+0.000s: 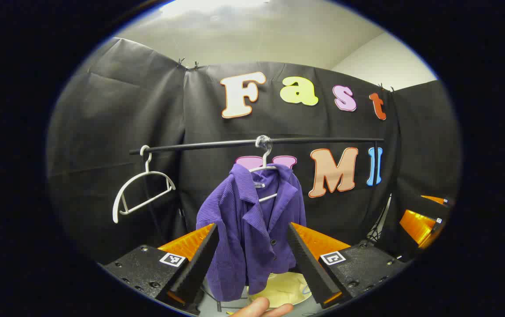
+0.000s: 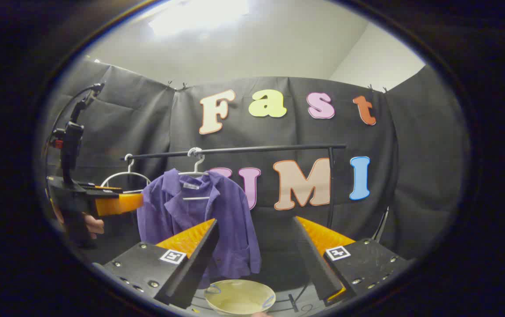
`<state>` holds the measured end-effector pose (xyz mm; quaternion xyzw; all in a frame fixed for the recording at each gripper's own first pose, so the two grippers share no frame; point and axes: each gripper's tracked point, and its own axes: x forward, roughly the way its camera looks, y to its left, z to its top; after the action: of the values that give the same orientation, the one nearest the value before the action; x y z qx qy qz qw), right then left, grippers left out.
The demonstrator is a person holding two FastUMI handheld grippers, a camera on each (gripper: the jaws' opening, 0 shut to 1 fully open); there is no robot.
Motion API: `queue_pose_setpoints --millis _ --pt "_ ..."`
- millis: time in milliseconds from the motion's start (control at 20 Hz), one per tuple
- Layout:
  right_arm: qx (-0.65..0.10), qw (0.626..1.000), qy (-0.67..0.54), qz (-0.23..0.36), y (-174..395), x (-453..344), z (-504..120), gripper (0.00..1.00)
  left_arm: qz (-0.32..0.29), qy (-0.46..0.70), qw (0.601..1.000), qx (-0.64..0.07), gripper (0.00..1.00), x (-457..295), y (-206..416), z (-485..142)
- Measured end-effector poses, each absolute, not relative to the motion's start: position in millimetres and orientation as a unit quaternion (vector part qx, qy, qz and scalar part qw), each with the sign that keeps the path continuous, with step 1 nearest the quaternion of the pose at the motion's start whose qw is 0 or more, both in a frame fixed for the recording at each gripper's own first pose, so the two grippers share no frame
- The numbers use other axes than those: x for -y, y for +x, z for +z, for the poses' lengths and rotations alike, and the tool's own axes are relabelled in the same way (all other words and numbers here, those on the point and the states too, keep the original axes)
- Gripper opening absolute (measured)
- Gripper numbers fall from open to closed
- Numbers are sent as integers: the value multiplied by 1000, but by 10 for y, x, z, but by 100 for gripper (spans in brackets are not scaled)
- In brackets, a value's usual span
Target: Grasp the clothes on the hanger with both hands and then place them into the laundry hamper below.
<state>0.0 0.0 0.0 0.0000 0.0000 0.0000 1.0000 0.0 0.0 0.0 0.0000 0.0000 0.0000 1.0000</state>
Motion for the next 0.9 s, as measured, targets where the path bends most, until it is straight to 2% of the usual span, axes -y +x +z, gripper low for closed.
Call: queue_pose_setpoints --millis 50,300,350,400,500,550,600,800,850,900 --pt "-1 1000 0 -2 5 16 -15 100 -5 -3 1000 1 96 21 20 -11" --pt "-25 1000 -8 -4 74 6 -157 99 -4 2 1000 20 96 66 119 2" --pt "-26 1000 -6 -11 90 37 -157 95 -7 3 1000 18 96 84 127 -27" --pt "-19 1000 -1 -16 97 62 -124 100 -9 3 1000 12 96 91 136 -58" --pt "-7 1000 16 -17 154 32 -86 99 -13 5 1000 6 96 95 162 -109" --pt "-6 1000 22 -15 200 17 -77 94 -13 7 1000 4 96 75 174 -142" --pt "-7 1000 26 -12 245 -17 -87 100 -12 7 1000 3 96 60 182 -178" --pt "-25 999 32 1 463 -124 -193 100 -13 15 1000 -2 96 25 259 -381" --pt "-29 999 32 3 514 -147 -218 94 -15 19 1000 -1 96 38 289 -436" --pt "-29 999 32 -4 573 -101 -209 95 -14 26 1000 8 95 33 339 -463"
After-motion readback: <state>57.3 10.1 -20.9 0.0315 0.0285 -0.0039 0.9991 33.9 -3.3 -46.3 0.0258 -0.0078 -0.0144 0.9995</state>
